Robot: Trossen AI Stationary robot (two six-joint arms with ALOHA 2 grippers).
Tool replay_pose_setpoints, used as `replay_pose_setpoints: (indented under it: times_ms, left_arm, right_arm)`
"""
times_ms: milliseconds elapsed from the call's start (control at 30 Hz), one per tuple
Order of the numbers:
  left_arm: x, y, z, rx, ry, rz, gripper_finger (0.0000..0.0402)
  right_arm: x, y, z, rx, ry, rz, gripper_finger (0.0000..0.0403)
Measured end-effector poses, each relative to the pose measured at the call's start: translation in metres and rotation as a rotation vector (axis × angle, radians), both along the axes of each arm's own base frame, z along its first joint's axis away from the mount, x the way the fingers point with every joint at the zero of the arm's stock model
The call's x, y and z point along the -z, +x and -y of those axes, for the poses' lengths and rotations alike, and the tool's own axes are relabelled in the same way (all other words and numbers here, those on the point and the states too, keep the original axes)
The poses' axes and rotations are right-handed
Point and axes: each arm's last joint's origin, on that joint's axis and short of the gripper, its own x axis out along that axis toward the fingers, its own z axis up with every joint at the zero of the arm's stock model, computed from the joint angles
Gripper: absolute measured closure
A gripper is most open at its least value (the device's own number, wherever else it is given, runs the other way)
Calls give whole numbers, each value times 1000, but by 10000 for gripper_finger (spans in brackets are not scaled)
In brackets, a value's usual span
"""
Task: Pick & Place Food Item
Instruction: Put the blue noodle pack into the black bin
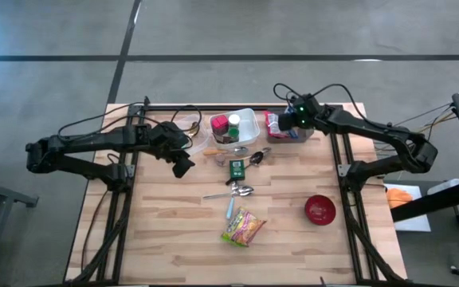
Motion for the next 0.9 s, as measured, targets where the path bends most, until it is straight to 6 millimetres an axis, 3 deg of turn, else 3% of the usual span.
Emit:
replay_pose_setpoints:
  times_ms: [200,500,900]
  left_arm:
    - [0,0,0,3,-3,0,174]
    - [0,0,0,3,-4,0,174]
    - [0,0,1,18,-26,-1,174]
  right_arm:
    - [14,-3,-5,-2,78,15,395]
    - [10,4,-8,-92,76,76,384]
    - [7,8,-7,-89,86,159,218]
